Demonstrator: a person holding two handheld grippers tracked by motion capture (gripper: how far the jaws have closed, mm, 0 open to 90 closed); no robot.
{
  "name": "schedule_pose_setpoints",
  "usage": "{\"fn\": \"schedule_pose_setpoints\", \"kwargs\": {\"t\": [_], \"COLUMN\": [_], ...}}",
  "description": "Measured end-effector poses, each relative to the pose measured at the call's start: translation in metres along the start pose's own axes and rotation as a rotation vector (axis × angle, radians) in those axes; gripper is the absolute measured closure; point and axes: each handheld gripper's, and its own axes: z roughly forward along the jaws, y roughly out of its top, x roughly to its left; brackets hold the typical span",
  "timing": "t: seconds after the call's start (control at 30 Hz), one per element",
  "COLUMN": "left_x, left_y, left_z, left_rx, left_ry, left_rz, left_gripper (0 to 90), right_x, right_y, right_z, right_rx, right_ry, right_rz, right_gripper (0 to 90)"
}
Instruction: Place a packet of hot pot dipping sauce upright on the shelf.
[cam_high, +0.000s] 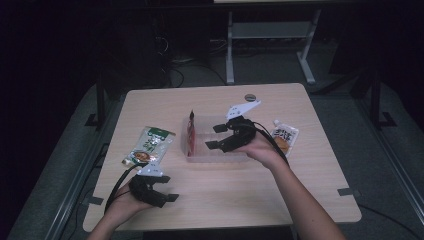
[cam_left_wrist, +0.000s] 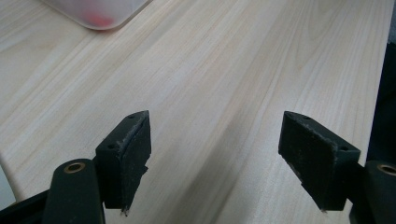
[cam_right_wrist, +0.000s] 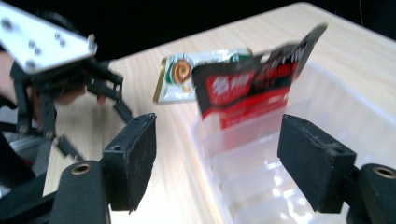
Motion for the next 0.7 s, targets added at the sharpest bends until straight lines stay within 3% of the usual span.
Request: {"fn": "schedule_pose_setpoints", "kwargs": {"t": [0.4,0.7], "left_x": [0.001,0.002], "left_y": [-0.001,-0.001], "left_z": [-0.001,-0.002], "left_rx": [-0.011,-0.006], "left_ry": [0.013,0.018], "left_rz": [-0.02,-0.029], "left_gripper": [25.2,25.3], "right_x": [0.029,0.04], "right_y": [-0.04,-0.077], "right_z": [-0.029,-0.054], "right_rx": [0.039,0.043], "right_ry": [-0.046,-0.101], "right_rz": [-0.038,-0.014], "right_gripper": [24.7,23.7]}}
